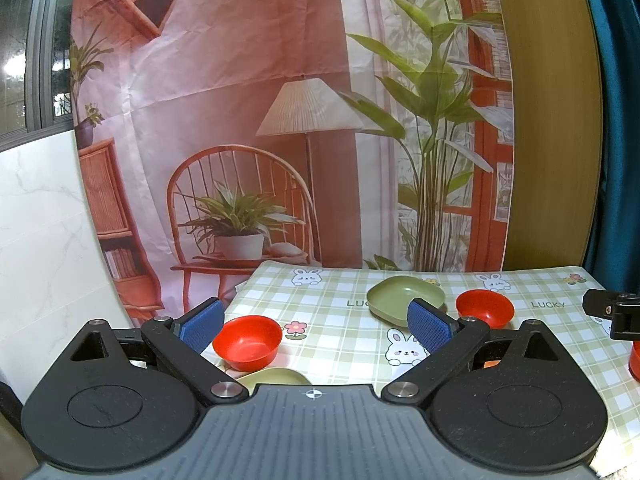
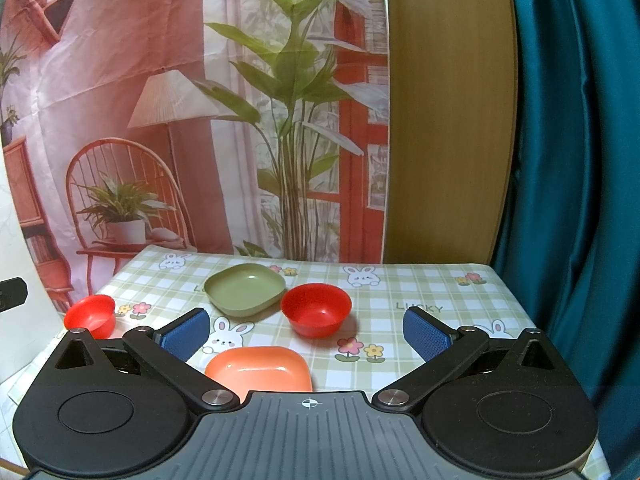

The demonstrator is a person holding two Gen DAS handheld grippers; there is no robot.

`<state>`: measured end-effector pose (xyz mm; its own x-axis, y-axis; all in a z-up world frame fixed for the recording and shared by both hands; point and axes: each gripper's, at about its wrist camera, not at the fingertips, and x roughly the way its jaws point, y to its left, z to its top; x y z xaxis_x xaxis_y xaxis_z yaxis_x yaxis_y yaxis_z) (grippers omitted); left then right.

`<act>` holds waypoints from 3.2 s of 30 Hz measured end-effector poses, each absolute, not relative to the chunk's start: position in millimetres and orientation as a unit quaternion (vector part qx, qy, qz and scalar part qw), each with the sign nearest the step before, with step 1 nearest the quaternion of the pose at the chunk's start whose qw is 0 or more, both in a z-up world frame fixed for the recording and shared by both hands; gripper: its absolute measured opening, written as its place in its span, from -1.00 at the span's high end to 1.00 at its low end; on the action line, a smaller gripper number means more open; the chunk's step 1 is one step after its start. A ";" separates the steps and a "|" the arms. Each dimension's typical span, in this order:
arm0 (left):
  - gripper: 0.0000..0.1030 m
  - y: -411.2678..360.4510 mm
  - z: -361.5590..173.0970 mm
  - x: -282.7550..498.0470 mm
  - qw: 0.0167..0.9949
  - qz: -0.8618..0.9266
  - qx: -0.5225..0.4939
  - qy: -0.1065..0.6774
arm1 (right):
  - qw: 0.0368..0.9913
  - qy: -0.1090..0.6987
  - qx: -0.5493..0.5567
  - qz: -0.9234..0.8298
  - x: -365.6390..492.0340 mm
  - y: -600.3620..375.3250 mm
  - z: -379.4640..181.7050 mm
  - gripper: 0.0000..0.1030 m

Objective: Organize plates and bowls

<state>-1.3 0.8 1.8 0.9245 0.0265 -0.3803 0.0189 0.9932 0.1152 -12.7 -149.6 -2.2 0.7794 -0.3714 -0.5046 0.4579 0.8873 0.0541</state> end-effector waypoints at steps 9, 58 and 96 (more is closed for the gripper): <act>-0.93 1.2 1.6 -1.4 0.979 0.002 0.059 0.194 | 0.939 0.248 0.087 -0.221 -12.9 -150.2 -2.4 -0.99; -0.92 33.9 8.7 47.3 0.976 0.066 0.063 0.198 | 0.950 0.249 0.096 -0.161 51.0 -169.5 -10.3 -0.99; -0.06 161.8 -111.3 129.6 0.941 0.103 -0.019 0.322 | 0.936 0.346 0.052 0.042 251.0 -33.2 -130.3 0.06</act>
<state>129.6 161.8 -111.3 0.7718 0.1823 -0.6091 -0.2066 0.9779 0.0308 251.0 -33.2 -130.3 0.7568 0.1152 -0.6434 -0.0432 0.9910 0.1266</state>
